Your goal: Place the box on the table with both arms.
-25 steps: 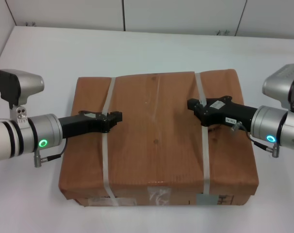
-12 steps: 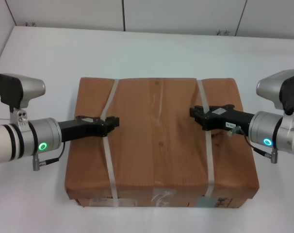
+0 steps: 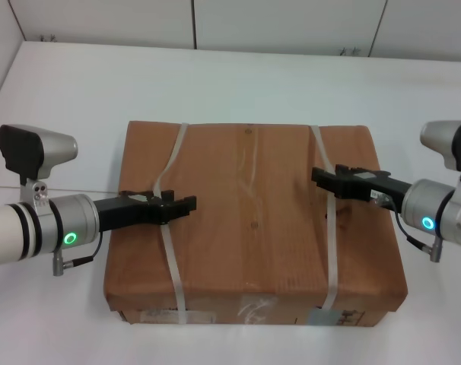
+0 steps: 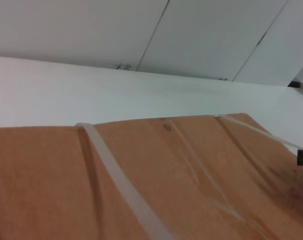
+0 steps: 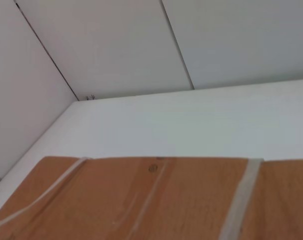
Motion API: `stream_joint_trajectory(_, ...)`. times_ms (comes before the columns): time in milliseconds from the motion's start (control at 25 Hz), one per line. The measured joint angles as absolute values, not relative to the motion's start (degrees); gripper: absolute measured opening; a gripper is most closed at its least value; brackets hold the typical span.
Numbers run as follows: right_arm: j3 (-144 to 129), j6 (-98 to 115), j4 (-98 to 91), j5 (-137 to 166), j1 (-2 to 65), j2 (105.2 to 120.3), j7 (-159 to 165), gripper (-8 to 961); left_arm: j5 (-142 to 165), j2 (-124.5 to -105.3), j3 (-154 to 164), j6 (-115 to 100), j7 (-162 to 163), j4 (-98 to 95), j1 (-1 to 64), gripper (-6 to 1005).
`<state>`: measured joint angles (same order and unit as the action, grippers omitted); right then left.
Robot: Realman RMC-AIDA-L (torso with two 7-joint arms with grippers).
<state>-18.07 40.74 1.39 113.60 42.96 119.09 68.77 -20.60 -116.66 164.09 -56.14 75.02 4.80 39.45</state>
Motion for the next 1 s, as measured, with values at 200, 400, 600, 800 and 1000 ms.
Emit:
stream_joint_trajectory(200, -15.97, 44.64, 0.50, 113.62, 40.23, 119.09, 67.06, 527, -21.17, -116.65, 164.09, -56.30, 73.00, 4.66, 39.42, 489)
stream_joint_trajectory(400, -10.73, 49.97, -0.79, 113.65, 37.66, 119.09, 62.82, 563, -22.95, -116.50, 164.09, -57.69, 71.34, 4.88, 39.25, 663)
stream_joint_trajectory(600, -6.98, 59.22, -5.00, 113.74, 34.62, 119.08, 58.81, 584, -26.54, -115.29, 164.09, -69.92, 66.40, 5.18, 37.99, 840)
stream_joint_trajectory(800, -9.51, 77.18, -12.52, 115.68, 33.41, 118.58, 52.65, 605, -27.17, -111.72, 164.17, -92.65, 60.94, 5.36, 36.16, 840)
stream_joint_trajectory(1000, -19.03, 92.05, -21.00, 118.03, 34.75, 118.30, 57.19, 627, -24.86, -108.98, 164.29, -106.24, 58.37, 7.59, 35.26, 840)
